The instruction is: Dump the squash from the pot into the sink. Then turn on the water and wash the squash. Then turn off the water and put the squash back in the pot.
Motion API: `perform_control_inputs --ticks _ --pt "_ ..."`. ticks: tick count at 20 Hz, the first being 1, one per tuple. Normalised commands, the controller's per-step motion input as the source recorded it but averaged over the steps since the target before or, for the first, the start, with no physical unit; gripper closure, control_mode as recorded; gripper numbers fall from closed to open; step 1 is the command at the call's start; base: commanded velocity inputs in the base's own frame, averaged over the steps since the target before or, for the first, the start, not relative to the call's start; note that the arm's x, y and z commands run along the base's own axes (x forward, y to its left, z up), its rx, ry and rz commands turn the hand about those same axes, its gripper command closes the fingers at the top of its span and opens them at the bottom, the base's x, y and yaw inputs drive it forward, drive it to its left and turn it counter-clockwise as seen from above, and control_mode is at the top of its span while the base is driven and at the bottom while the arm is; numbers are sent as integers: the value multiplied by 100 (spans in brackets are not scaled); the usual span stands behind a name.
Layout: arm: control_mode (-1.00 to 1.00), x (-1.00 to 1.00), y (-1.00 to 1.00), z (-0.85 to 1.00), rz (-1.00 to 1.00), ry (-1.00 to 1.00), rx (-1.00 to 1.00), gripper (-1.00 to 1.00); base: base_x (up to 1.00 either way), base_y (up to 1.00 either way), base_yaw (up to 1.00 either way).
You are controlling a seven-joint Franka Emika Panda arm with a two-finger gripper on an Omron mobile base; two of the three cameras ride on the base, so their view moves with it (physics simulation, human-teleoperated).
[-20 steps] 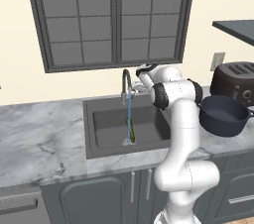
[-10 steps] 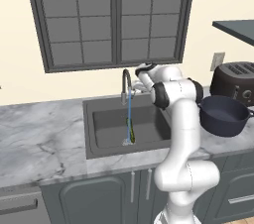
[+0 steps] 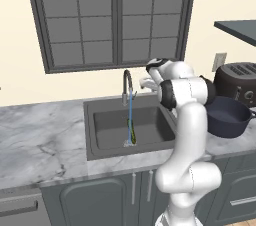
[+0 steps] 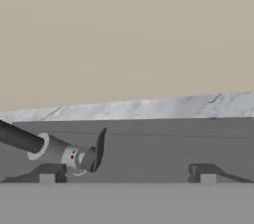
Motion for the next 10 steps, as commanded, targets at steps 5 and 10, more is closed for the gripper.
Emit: perform_control_inputs --ticks 5,10 --pt "-100 -30 -26 -14 0 4 0 -100 0 0 0" --pt "-100 -4 -4 -23 0 3 0 -100 0 0 0"
